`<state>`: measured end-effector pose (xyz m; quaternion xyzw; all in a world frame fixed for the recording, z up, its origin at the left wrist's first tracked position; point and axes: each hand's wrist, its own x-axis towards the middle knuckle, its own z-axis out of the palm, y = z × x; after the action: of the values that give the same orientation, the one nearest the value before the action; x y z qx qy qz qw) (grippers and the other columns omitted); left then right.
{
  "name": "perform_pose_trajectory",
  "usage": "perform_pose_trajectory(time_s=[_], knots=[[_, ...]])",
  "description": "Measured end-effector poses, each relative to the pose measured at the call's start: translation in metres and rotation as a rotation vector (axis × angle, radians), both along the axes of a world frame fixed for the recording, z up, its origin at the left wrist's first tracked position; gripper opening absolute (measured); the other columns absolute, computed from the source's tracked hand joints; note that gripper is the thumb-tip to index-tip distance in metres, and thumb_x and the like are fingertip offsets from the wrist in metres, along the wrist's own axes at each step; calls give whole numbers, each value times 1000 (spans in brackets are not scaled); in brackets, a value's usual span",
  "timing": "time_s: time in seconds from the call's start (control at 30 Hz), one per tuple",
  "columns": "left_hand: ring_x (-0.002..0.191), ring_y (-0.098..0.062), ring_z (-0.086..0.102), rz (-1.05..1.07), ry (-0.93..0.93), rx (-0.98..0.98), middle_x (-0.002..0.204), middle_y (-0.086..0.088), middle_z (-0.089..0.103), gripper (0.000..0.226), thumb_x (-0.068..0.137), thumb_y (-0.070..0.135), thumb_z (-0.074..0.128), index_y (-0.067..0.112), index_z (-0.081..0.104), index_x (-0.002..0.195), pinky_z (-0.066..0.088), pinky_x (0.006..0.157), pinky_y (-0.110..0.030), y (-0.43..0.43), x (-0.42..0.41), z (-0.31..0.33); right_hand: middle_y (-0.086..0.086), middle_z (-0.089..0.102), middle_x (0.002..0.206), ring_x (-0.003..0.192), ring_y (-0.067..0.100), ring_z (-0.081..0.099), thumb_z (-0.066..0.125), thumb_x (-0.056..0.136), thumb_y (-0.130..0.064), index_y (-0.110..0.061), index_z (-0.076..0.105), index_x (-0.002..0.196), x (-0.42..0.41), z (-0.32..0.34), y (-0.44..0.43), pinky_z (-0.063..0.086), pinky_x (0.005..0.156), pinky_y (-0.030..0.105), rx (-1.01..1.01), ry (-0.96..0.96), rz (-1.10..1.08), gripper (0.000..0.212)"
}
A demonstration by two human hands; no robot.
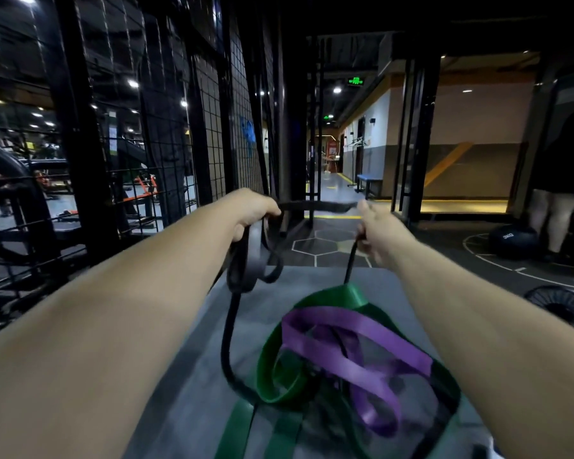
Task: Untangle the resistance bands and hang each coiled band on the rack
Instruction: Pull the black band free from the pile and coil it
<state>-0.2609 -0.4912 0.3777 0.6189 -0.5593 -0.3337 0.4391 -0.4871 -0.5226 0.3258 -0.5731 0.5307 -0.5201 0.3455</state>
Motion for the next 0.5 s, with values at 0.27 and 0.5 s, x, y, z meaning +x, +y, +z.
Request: perform_pose_trajectory(time_s=[0.27, 0.5], knots=[[79, -28, 64, -286, 262, 27, 90, -16, 67, 9, 83, 3, 71, 6, 67, 90, 56, 78, -46, 3, -32, -33, 1, 45, 82, 76, 13, 45, 38, 105, -39, -15, 49, 94, 37, 82, 19, 52, 79, 32, -186, -173, 180, 28], [101, -18, 65, -221, 61, -88, 110, 5, 71, 81, 48, 62, 88, 27, 64, 117, 52, 93, -39, -26, -66, -91, 1, 46, 76, 73, 15, 47, 41, 105, -36, -13, 47, 86, 59, 56, 25, 49, 67, 28, -123, -248, 298, 30]])
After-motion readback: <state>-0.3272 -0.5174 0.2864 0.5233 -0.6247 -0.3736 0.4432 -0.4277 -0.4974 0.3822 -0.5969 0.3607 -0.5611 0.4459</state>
